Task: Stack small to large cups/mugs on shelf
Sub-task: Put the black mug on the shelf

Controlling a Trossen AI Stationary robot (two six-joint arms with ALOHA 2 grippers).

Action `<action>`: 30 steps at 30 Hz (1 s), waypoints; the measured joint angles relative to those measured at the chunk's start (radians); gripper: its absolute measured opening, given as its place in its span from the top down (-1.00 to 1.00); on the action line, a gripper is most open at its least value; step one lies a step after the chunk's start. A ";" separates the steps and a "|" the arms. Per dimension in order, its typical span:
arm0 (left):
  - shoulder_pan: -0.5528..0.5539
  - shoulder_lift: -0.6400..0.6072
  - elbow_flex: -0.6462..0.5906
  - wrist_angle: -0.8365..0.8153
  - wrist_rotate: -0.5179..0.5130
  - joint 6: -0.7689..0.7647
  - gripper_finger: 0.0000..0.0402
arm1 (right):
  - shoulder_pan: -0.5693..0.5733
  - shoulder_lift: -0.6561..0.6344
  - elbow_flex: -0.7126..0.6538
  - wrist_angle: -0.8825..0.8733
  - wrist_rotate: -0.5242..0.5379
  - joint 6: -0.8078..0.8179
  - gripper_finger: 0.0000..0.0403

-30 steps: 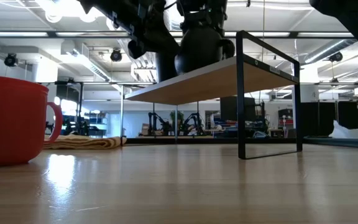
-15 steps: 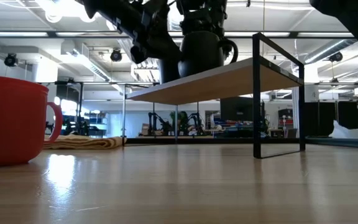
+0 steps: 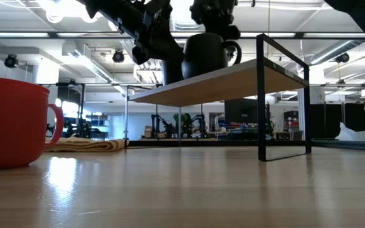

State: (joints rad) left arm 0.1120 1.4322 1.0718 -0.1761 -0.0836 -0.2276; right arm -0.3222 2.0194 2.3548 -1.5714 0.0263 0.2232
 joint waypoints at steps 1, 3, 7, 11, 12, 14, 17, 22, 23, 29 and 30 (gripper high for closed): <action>0.000 0.000 0.000 0.000 0.000 0.000 0.67 | -0.001 -0.013 0.000 0.000 0.001 0.004 0.50; 0.000 0.000 0.000 0.000 0.000 0.000 0.67 | -0.003 -0.046 0.000 0.001 0.003 0.017 0.52; 0.000 0.000 0.000 0.000 0.001 0.000 0.67 | -0.003 -0.110 -0.001 0.000 0.003 0.070 0.56; 0.000 0.000 0.000 0.000 0.001 0.000 0.67 | 0.003 -0.171 -0.018 0.002 0.003 0.129 0.65; 0.000 0.000 0.000 0.000 0.001 0.000 0.67 | 0.004 -0.186 -0.033 0.003 0.004 0.141 0.68; 0.000 0.000 0.000 0.000 0.001 0.000 0.67 | 0.006 -0.209 -0.082 0.001 0.018 0.176 0.75; 0.000 -0.001 0.000 0.001 0.001 0.000 0.67 | 0.006 -0.227 -0.193 -0.001 0.034 0.225 0.87; 0.000 -0.001 0.000 0.001 0.001 0.000 0.67 | 0.007 -0.248 -0.370 -0.001 -0.001 0.249 0.95; 0.000 -0.001 0.000 0.002 0.001 0.000 0.67 | 0.010 -0.251 -0.396 0.000 -0.004 0.249 0.96; 0.000 -0.002 0.000 0.002 0.000 0.000 0.67 | 0.045 -0.268 -0.507 0.068 -0.033 0.249 0.96; 0.000 -0.002 0.000 0.002 0.000 0.000 0.67 | 0.053 -0.276 -0.520 0.094 -0.050 0.249 0.96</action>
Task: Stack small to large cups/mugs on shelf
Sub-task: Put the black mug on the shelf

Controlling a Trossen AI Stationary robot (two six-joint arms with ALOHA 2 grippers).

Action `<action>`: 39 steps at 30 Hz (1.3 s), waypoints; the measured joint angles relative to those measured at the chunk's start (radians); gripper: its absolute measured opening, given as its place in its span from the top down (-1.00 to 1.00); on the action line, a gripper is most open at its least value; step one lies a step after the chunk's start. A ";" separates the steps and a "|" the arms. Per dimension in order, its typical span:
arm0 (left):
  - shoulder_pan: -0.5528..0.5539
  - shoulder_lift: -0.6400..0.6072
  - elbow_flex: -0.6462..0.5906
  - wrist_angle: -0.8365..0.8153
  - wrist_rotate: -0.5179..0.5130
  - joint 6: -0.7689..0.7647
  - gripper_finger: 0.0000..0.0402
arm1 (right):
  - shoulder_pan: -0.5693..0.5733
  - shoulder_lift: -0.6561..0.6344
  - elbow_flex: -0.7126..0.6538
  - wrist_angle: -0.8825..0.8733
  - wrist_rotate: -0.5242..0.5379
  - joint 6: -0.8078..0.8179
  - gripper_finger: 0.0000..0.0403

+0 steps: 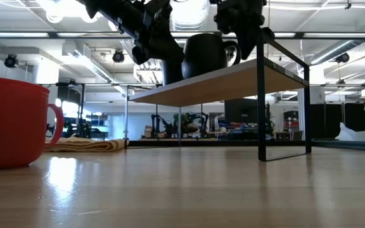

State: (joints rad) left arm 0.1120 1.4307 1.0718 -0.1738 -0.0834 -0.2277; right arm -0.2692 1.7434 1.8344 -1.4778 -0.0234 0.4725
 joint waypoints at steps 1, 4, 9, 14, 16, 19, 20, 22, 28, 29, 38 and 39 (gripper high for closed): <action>0.001 0.000 0.000 0.000 0.000 0.000 0.67 | 0.010 -0.004 -0.009 0.024 -0.012 0.000 0.96; 0.005 0.000 0.000 0.001 0.000 0.000 0.67 | 0.037 -0.002 -0.019 0.058 -0.026 0.014 0.96; 0.014 0.000 0.000 0.001 0.000 0.000 0.67 | 0.068 -0.003 -0.016 0.070 -0.033 0.019 0.96; 0.031 0.000 0.000 0.003 -0.001 0.000 0.67 | 0.086 -0.002 -0.012 0.116 -0.068 0.045 0.96; 0.037 0.000 -0.001 0.012 -0.001 0.001 0.67 | 0.093 -0.002 -0.012 0.142 -0.082 0.048 0.96; 0.049 0.000 -0.001 0.012 -0.001 0.006 0.67 | 0.100 0.001 -0.012 0.171 -0.089 0.052 0.96; 0.053 0.000 -0.001 0.012 -0.002 0.007 0.67 | 0.101 0.003 -0.012 0.178 -0.092 0.054 0.96; 0.062 0.000 -0.001 0.012 -0.005 0.007 0.67 | 0.102 0.006 -0.012 0.192 -0.095 0.059 0.96; 0.073 0.001 -0.001 0.023 -0.011 0.007 0.67 | 0.102 0.006 -0.012 0.238 -0.099 0.061 0.96; 0.073 0.001 -0.001 0.025 -0.008 0.006 0.67 | 0.102 0.006 -0.012 0.236 -0.099 0.061 0.96; 0.048 -0.009 -0.001 -0.041 0.011 -0.001 0.67 | 0.101 -0.008 -0.012 0.207 -0.113 0.046 0.96; 0.046 -0.009 -0.001 -0.055 0.011 -0.001 0.67 | 0.101 -0.008 -0.012 0.207 -0.113 0.044 0.96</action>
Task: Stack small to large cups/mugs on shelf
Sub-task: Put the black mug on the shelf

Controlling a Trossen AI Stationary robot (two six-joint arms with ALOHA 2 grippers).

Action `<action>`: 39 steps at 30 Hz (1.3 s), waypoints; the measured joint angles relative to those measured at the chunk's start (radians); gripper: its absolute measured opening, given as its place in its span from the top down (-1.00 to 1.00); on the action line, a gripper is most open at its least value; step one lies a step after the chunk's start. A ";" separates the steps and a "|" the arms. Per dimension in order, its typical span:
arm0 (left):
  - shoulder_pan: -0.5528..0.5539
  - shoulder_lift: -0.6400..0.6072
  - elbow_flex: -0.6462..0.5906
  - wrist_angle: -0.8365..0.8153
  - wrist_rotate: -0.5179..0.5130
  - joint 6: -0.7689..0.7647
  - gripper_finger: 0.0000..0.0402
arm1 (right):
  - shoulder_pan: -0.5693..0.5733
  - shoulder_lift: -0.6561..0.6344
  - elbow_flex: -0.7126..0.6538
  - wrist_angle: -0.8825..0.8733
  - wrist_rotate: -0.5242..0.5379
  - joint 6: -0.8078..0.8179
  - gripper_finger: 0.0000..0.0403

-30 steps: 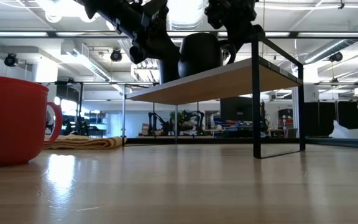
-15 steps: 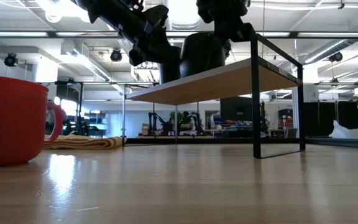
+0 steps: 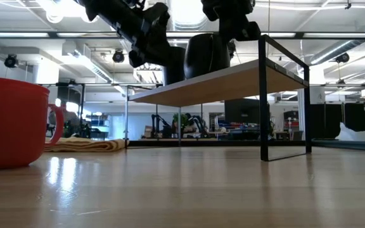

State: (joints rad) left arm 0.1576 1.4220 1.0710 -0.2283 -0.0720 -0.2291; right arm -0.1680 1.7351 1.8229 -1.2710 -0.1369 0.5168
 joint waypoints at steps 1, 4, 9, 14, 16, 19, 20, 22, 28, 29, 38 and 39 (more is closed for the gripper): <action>-0.003 0.000 0.000 -0.012 -0.001 0.000 0.67 | 0.000 0.000 0.000 -0.001 -0.001 0.000 0.96; -0.008 0.000 0.000 -0.017 -0.004 -0.001 0.67 | 0.000 -0.001 0.000 -0.014 -0.001 -0.004 0.96; -0.030 -0.001 0.000 -0.010 -0.005 -0.028 0.67 | 0.000 -0.027 0.000 -0.090 0.035 -0.032 0.96; -0.052 -0.001 0.000 0.018 -0.002 -0.029 0.67 | -0.012 -0.071 0.000 -0.104 0.164 -0.045 0.96; -0.052 -0.001 0.000 0.049 -0.001 -0.030 0.67 | -0.035 -0.079 0.001 -0.100 0.189 -0.046 0.96; -0.052 -0.001 0.000 0.097 -0.001 -0.053 0.67 | -0.078 -0.074 -0.001 -0.085 0.192 -0.048 0.96; -0.052 -0.001 0.000 0.107 -0.001 -0.055 0.67 | -0.093 -0.071 -0.004 -0.075 0.192 -0.053 0.96; -0.055 -0.002 0.000 0.109 -0.002 -0.057 0.67 | -0.123 -0.061 -0.014 -0.057 0.192 -0.073 0.96; -0.058 -0.002 0.000 0.107 -0.002 -0.079 0.67 | -0.195 -0.041 -0.045 0.007 0.177 -0.125 0.96; -0.058 -0.002 0.000 0.107 -0.002 -0.079 0.67 | -0.202 -0.039 -0.047 0.011 0.164 -0.129 0.96; -0.044 0.027 -0.014 0.119 -0.038 -0.071 0.67 | -0.196 -0.034 -0.049 0.031 0.086 -0.143 0.96; -0.040 0.029 -0.016 0.117 -0.039 -0.071 0.67 | -0.193 -0.034 -0.049 0.030 0.086 -0.143 0.96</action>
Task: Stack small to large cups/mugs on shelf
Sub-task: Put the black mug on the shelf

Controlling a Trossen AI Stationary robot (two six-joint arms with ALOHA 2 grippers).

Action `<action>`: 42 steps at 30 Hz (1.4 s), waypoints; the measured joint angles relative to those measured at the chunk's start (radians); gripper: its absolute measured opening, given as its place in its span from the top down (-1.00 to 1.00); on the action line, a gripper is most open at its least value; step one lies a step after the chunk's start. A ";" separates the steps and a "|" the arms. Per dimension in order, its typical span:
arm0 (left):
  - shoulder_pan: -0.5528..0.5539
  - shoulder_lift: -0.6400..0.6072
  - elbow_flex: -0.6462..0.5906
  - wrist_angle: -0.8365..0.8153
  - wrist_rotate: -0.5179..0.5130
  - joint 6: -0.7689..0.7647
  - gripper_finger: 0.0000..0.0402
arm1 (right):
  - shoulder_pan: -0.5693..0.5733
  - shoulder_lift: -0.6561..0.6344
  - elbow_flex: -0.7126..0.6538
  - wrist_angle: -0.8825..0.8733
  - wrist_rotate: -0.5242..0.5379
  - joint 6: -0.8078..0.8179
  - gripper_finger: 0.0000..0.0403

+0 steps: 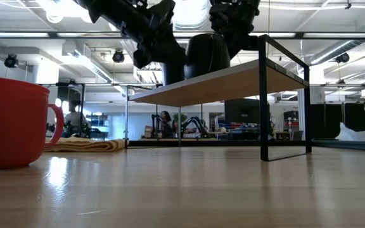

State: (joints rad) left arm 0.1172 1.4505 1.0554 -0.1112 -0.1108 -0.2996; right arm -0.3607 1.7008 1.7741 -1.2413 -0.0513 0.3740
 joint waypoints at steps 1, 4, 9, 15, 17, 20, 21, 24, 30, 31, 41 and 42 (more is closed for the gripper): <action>0.001 0.000 -0.001 -0.003 0.000 0.000 0.67 | 0.002 0.000 0.000 -0.002 -0.001 0.000 0.96; 0.009 0.000 -0.002 0.002 -0.002 0.017 0.67 | 0.011 0.000 0.000 -0.015 -0.006 0.006 0.96; 0.035 -0.002 -0.002 0.010 -0.009 0.019 0.67 | 0.036 0.000 -0.001 -0.031 -0.023 0.011 0.96; 0.054 -0.002 -0.003 0.018 -0.014 0.026 0.67 | 0.067 -0.002 -0.002 -0.052 -0.020 0.019 0.96; 0.058 -0.002 -0.003 0.018 -0.025 0.028 0.67 | 0.079 -0.003 -0.002 -0.064 -0.025 0.019 0.96; 0.062 -0.003 -0.003 0.019 -0.040 0.028 0.67 | 0.096 -0.003 -0.002 -0.081 -0.041 0.019 0.96; 0.062 -0.003 -0.003 0.020 -0.046 0.028 0.67 | 0.102 -0.003 -0.002 -0.084 -0.043 0.019 0.96; 0.061 -0.012 -0.003 0.019 -0.055 0.028 0.67 | 0.110 -0.003 -0.002 -0.088 -0.043 0.019 0.96; 0.061 -0.050 -0.007 -0.072 -0.066 0.035 0.67 | 0.110 -0.020 -0.002 -0.091 -0.034 0.013 0.96; 0.061 -0.057 -0.009 -0.084 -0.066 0.028 0.67 | 0.110 -0.024 -0.002 -0.092 -0.033 0.010 0.96; 0.031 -0.076 -0.025 -0.047 -0.038 0.004 0.67 | 0.110 -0.025 -0.002 -0.075 -0.026 0.011 0.96; 0.031 -0.075 -0.026 -0.045 -0.039 -0.002 0.67 | 0.110 -0.022 -0.002 -0.073 -0.026 0.014 0.96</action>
State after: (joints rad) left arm 0.1486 1.3754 1.0291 -0.1566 -0.1496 -0.3013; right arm -0.2508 1.6785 1.7718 -1.3148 -0.0776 0.3880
